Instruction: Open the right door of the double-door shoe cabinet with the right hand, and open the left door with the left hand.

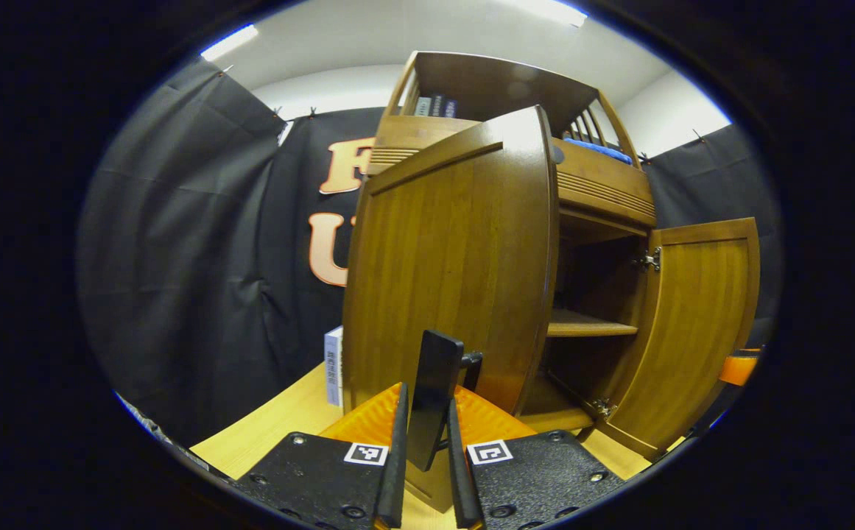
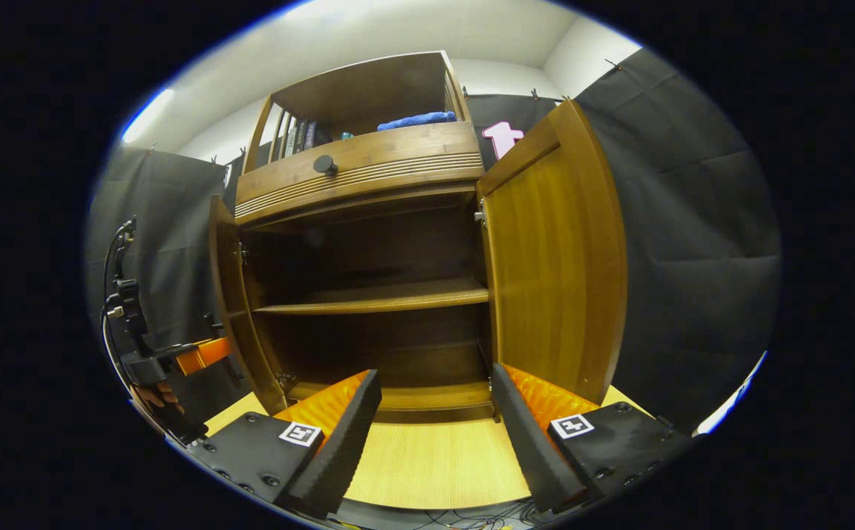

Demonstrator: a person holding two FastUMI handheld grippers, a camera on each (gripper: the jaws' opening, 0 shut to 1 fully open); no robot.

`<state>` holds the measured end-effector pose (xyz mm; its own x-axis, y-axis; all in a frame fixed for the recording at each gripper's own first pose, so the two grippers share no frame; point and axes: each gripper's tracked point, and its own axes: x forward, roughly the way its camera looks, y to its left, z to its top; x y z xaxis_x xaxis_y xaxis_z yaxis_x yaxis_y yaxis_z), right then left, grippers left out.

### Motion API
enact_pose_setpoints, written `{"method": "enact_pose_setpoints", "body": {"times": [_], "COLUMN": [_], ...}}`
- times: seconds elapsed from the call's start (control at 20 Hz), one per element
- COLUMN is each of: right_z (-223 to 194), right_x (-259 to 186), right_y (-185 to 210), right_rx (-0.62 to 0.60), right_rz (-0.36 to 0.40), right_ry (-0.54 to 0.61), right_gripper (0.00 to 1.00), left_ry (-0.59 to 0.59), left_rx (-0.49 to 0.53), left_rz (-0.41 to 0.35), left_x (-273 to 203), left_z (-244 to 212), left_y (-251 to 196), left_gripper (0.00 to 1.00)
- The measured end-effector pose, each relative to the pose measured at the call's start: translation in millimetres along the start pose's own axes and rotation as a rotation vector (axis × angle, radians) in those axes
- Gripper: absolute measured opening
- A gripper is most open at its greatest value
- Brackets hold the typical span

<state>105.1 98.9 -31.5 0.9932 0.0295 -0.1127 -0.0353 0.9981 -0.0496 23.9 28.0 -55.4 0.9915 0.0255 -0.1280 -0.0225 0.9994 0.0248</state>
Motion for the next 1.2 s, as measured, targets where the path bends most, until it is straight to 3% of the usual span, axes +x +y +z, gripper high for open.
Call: {"method": "enact_pose_setpoints", "body": {"times": [0.15,0.3,0.5,0.55,0.6,0.65,0.7,0.75,0.8,0.9,0.95,1.0,1.05,1.1,1.15,1.2], "right_z": [-1.6,-2.5,-7.2,-9.1,-10.3,-13.1,-16.4,-19.0,-20.5,-23.8,-24.4,-23.0,-22.1,-21.8,-21.3,-20.8], "right_x": [7.0,10.1,15.6,16.7,17.6,18.2,19.3,20.2,21.1,21.9,21.5,20.3,20.3,20.4,19.9,19.8], "right_y": [2.8,5.2,6.1,5.6,5.3,5.8,5.4,5.1,4.8,5.0,3.8,3.5,2.2,0.3,-0.6,-1.5], "right_rx": [-0.003,0.005,0.007,0.009,0.014,0.017,0.018,0.018,0.018,0.027,0.029,0.03,0.031,0.033,0.036,0.038], "right_rz": [0.022,0.041,0.056,0.057,0.059,0.06,0.059,0.058,0.057,0.059,0.058,0.056,0.053,0.05,0.046,0.042], "right_ry": [0.002,0.002,0.012,0.015,0.019,0.025,0.031,0.036,0.04,0.048,0.048,0.047,0.045,0.044,0.044,0.043], "right_gripper": [0.89,0.98,0.98,0.89,0.89,0.89,0.89,0.98,0.89,0.89,0.89,0.98,0.89,0.89,0.98,0.98], "left_ry": [-0.024,-0.042,-0.064,-0.077,-0.079,-0.083,-0.088,-0.087,-0.091,-0.098,-0.095,-0.089,-0.088,-0.091,-0.094,-0.097], "left_rx": [-0.003,-0.007,-0.018,-0.01,-0.008,-0.011,-0.019,-0.025,-0.022,-0.005,-0.003,-0.004,-0.003,0.0,0.0,0.003], "left_rz": [0.019,-0.008,-0.022,-0.026,-0.027,-0.024,-0.042,-0.053,-0.069,-0.093,-0.106,-0.122,-0.144,-0.162,-0.184,-0.199], "left_x": [-6.1,-9.5,-10.2,-9.1,-9.0,-6.5,-7.2,-7.9,-8.0,-9.1,-7.3,-6.4,-6.1,-6.9,-5.0,-5.5], "left_z": [3.1,6.3,16.3,18.6,17.2,17.7,18.8,19.7,20.6,21.4,21.9,21.7,22.7,23.9,23.8,24.8], "left_y": [20.4,33.3,54.3,61.3,67.4,76.3,79.4,84.7,90.3,105.1,113.0,119.6,124.1,129.0,129.2,131.5], "left_gripper": [0.26,0.25,0.25,0.25,0.27,0.18,0.19,0.19,0.19,0.19,0.27,0.12,0.12,0.2,0.27,0.25]}}
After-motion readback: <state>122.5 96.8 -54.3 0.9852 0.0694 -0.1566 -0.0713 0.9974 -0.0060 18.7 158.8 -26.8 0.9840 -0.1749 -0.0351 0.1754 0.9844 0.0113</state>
